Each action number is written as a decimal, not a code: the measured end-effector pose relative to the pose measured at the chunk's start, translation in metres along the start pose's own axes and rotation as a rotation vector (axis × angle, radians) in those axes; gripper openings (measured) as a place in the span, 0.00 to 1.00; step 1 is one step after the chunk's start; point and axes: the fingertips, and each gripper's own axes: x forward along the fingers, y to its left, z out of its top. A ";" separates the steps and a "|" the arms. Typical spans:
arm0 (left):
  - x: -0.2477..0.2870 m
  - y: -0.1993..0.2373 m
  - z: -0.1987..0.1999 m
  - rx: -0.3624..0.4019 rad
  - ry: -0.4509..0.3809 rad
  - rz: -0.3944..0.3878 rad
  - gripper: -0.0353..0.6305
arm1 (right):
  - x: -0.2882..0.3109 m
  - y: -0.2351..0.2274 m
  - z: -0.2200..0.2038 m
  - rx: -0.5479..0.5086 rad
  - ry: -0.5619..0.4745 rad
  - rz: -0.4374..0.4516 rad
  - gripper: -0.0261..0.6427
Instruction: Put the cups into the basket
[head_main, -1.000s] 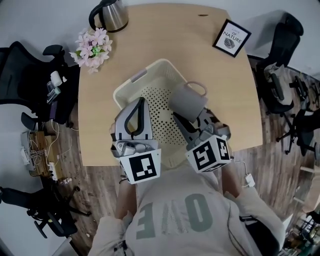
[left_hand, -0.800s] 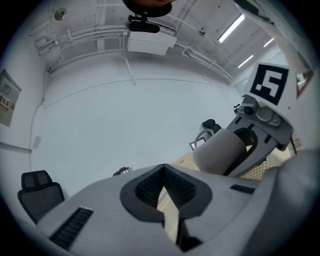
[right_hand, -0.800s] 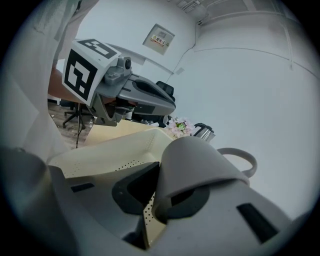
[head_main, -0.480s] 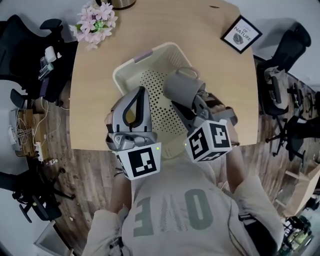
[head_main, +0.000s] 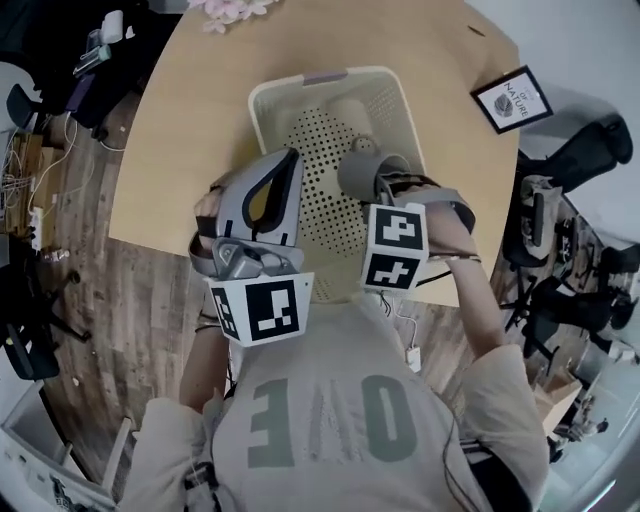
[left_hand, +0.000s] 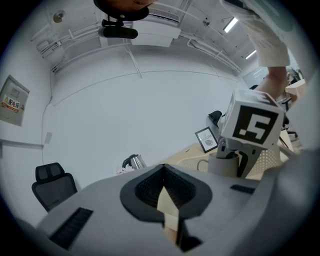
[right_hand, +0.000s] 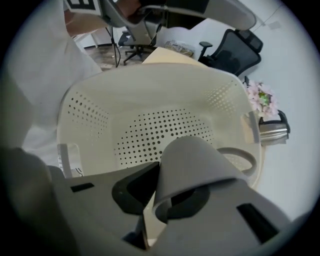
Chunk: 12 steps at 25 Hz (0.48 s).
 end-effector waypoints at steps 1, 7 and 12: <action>-0.001 0.001 -0.003 0.000 0.008 0.003 0.06 | 0.006 0.003 0.000 -0.025 0.019 0.020 0.09; -0.006 0.009 -0.021 -0.004 0.045 0.028 0.06 | 0.041 0.011 0.009 -0.135 0.107 0.079 0.09; -0.009 0.011 -0.024 -0.024 0.044 0.034 0.06 | 0.060 0.012 0.009 -0.192 0.166 0.082 0.09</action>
